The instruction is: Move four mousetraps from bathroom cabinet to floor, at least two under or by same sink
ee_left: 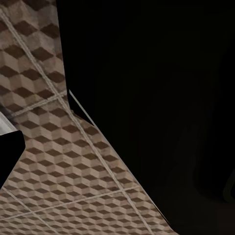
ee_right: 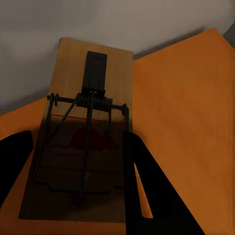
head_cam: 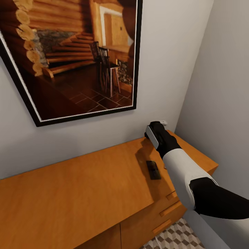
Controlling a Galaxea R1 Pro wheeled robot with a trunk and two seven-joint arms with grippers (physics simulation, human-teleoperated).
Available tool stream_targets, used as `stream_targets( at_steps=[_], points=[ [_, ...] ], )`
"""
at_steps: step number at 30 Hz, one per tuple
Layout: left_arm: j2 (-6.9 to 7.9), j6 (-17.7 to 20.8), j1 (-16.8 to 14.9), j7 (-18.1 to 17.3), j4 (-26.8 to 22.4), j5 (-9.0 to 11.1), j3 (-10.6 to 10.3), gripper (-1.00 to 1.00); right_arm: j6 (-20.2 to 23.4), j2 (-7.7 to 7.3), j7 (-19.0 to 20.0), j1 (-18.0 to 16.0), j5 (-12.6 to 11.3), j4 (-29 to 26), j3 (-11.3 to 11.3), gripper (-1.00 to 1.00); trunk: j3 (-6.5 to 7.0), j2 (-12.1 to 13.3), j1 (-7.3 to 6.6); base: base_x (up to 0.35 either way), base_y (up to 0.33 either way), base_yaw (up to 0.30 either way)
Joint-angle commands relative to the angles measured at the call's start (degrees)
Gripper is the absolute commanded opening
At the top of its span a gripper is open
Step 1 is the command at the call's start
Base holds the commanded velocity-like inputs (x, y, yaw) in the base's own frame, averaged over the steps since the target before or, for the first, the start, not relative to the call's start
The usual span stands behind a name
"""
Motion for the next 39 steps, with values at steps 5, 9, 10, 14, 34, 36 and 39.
stream_targets(
  at_steps=[5,9,10,14,34,36,39],
  points=[
    [0.01,-0.3,0.0,0.2,0.1,0.0,-0.1,1.0,-0.3,0.0,-0.4,-0.1,-1.1,-0.2,0.3,-1.0,-0.03,0.0,0.0,0.0,0.0,0.0],
    [-0.03,-0.3,0.0,0.2,0.1,0.0,-0.1,1.0,0.4,0.0,-0.4,-0.1,-1.1,-0.2,0.2,-1.0,-0.03,0.0,0.0,0.0,0.0,0.0],
    [-0.01,-0.3,0.0,0.2,0.1,0.0,-0.1,1.0,0.7,0.0,-0.4,-0.1,-1.1,-0.2,0.2,-1.0,-0.03,0.0,0.0,0.0,0.0,0.0],
    [-0.02,-0.3,0.0,0.2,0.1,0.0,-0.1,1.0,1.2,0.0,-0.4,-0.1,-1.1,-0.2,0.3,-1.0,-0.03,0.0,0.0,0.0,0.0,0.0],
    [0.0,-0.3,0.0,0.2,0.1,0.0,-0.1,1.0,1.2,0.0,-0.4,-0.1,-1.1,-0.2,0.4,-1.0,-0.03,0.0,0.0,-0.229,-0.098,0.0],
    [0.01,-0.3,0.0,0.2,0.1,0.0,-0.1,1.0,1.2,0.0,-0.4,-0.1,-1.1,-0.1,0.4,-1.0,-0.03,0.0,0.0,-0.33,-0.101,0.0],
    [0.0,-0.3,0.0,0.2,0.1,0.0,-0.1,1.0,1.2,0.0,-0.4,-0.1,-1.1,-0.1,0.4,-1.0,-0.03,0.0,0.0,-0.331,-0.101,0.0]
  ],
)
